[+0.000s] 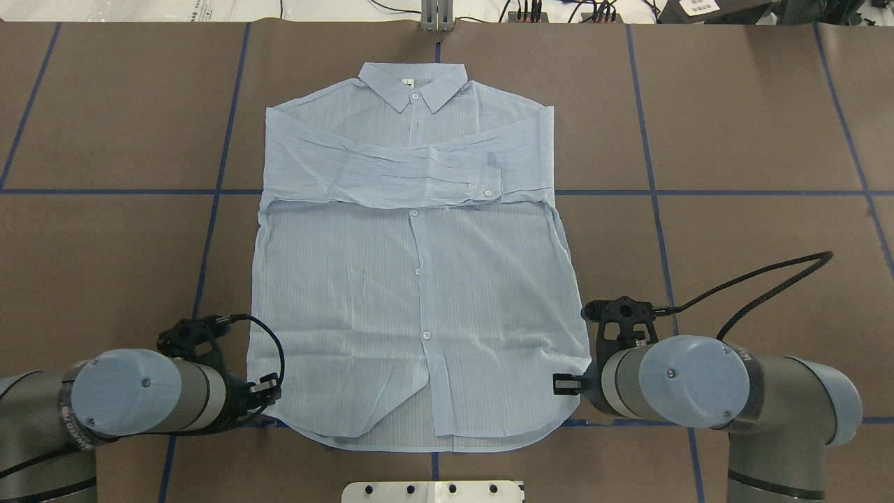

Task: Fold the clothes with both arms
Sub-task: 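Lower both grippers and grasp the hem corners nearest the robot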

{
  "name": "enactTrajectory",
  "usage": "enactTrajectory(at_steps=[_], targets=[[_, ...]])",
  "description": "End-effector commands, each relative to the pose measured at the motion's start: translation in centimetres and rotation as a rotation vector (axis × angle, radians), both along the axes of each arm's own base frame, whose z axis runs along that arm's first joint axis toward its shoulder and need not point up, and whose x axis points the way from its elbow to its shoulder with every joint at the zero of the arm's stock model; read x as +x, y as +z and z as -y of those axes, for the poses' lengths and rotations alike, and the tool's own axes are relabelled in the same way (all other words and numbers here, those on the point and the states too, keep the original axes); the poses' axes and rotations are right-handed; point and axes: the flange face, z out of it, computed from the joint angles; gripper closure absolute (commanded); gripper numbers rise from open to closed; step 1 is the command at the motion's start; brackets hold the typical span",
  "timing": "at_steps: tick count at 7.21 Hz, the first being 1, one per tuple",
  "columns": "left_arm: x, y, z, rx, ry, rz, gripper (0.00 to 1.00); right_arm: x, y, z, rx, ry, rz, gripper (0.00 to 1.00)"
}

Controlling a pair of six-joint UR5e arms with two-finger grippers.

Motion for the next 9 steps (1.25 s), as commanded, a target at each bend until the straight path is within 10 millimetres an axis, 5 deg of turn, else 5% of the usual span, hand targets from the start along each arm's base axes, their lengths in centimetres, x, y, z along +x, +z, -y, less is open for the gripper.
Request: enactTrajectory(at_steps=[1,2,5,9], targets=[[-0.1,-0.1,0.2,-0.001,-0.004,-0.001,0.82,0.0,0.0,0.0,0.001,0.0,0.001,1.0],[-0.2,0.1,0.4,-0.002,-0.009,0.01,0.99,0.0,0.0,0.0,0.001,0.0,0.001,1.0],[-0.7,-1.4,0.9,0.0,-0.018,-0.012,1.0,0.5,-0.3,0.8,-0.001,0.015,0.006,1.0],[-6.0,-7.1,1.0,0.045,0.029,-0.059,1.0,5.3,-4.4,3.1,-0.035,0.021,0.116,1.0]])
